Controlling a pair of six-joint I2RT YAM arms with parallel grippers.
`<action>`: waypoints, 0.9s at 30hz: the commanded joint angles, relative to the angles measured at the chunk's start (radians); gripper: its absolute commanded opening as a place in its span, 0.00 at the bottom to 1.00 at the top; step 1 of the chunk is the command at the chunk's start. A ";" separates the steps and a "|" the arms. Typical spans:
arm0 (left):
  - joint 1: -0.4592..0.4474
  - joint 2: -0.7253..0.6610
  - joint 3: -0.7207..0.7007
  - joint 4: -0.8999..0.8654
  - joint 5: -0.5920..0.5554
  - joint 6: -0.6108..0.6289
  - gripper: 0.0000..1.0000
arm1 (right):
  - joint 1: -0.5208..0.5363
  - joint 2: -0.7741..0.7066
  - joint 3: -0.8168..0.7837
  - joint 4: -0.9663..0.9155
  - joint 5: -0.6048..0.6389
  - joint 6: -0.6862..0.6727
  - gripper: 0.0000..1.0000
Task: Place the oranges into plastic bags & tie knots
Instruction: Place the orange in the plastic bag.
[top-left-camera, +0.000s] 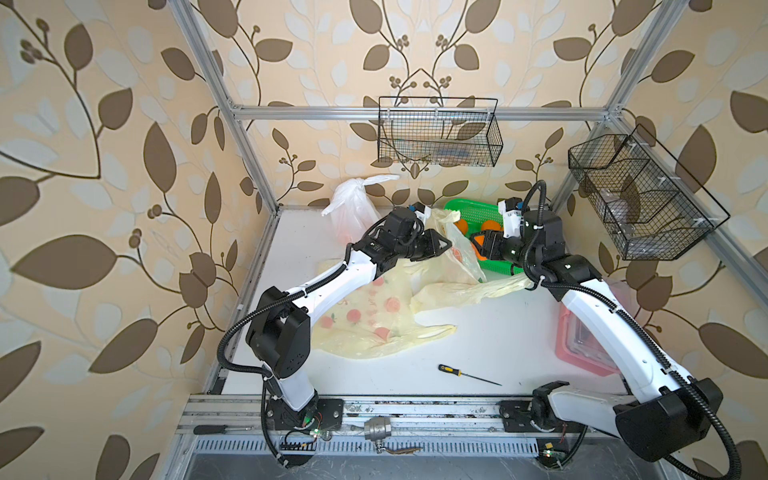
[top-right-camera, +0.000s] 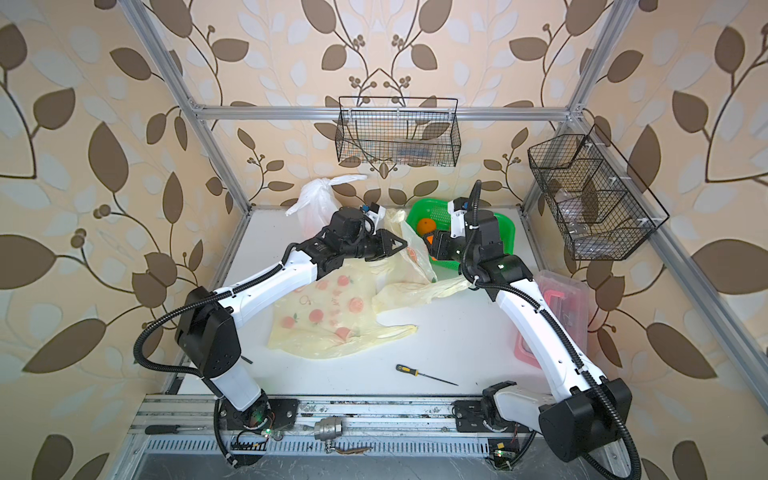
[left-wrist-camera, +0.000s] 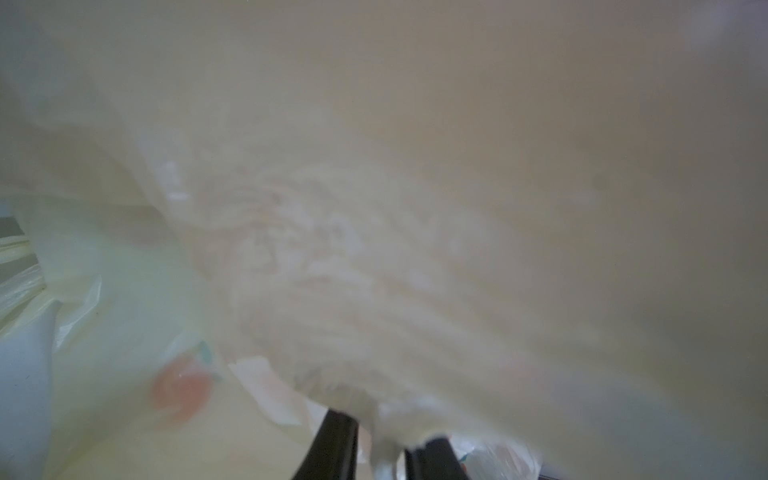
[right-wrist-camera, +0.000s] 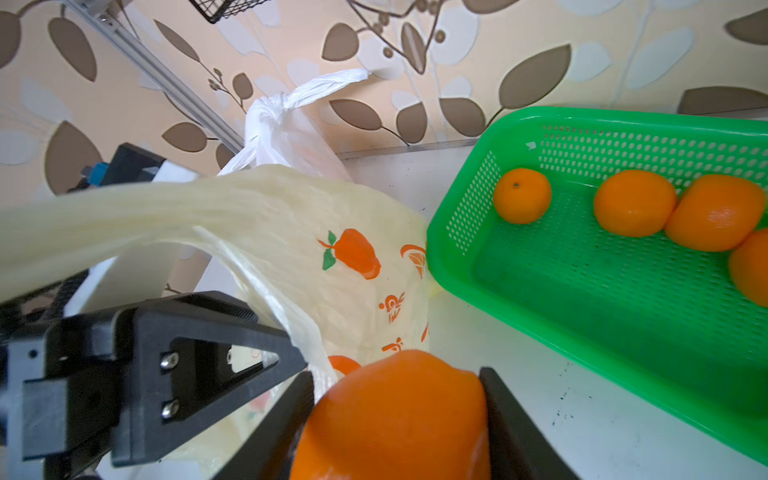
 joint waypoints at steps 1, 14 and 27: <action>0.008 -0.056 -0.014 0.036 0.022 0.021 0.22 | 0.003 -0.025 0.007 -0.020 0.073 0.001 0.07; 0.013 -0.080 -0.039 0.051 0.040 0.027 0.34 | 0.013 -0.038 0.008 -0.021 0.101 0.008 0.07; 0.014 -0.109 -0.076 0.117 0.112 0.037 0.22 | 0.023 -0.045 0.013 -0.025 0.129 0.009 0.06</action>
